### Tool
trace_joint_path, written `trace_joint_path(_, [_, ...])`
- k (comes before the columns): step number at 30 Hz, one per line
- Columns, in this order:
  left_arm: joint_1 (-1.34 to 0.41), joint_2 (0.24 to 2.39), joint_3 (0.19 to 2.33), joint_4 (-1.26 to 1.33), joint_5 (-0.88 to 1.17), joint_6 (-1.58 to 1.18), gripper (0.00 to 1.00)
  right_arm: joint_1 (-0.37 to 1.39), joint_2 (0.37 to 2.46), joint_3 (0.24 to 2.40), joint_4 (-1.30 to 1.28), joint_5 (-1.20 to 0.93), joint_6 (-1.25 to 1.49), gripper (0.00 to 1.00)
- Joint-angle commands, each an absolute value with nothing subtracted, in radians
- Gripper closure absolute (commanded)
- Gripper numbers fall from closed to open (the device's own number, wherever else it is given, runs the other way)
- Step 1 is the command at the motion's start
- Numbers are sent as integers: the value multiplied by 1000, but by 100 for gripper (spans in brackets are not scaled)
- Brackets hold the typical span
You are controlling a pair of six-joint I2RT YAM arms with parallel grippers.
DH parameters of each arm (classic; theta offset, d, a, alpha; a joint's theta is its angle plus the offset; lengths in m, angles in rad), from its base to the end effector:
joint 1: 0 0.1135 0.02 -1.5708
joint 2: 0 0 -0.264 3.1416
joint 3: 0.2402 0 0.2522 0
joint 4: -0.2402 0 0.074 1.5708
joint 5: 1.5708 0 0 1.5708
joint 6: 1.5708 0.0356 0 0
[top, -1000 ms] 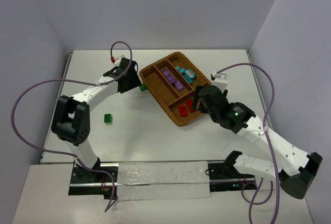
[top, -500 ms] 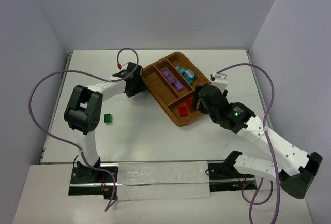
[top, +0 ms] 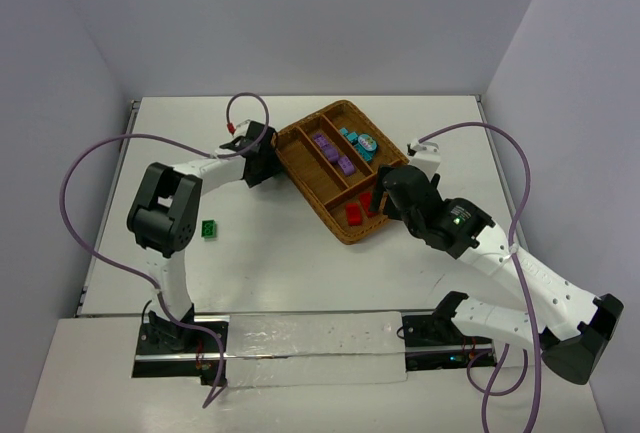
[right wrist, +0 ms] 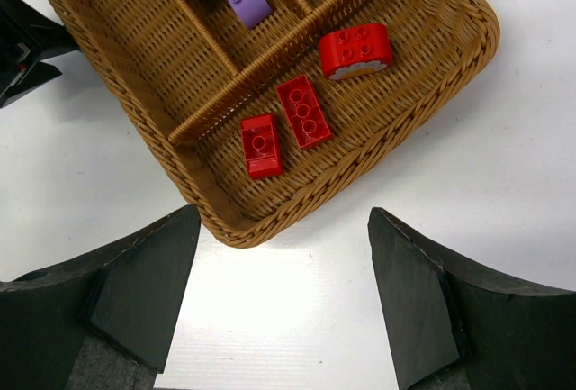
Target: Sort the legos into containers by color
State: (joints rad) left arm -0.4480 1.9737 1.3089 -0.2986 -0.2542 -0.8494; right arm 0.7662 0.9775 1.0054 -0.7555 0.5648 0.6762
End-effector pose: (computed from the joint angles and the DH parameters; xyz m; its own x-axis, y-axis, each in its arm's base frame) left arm 0.3781 -0.1718 0.1634 -0.7065 -0.4668 -0.5320 -0.3643 0.8843 -0.2922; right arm 0.1525 0.1203 0.3300 -0.5601 0.1947 -0.8052 0.0677 0.9795 0.1897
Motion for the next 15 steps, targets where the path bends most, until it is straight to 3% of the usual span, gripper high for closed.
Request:
trace_joint_path(1, [-444, 1916, 1297, -230, -286, -839, 30, 775, 972, 1001, -753, 593, 692, 17])
trace_joint_path(15, [-432, 1970, 1344, -256, -322, -838, 33, 776, 974, 1000, -754, 594, 690, 17])
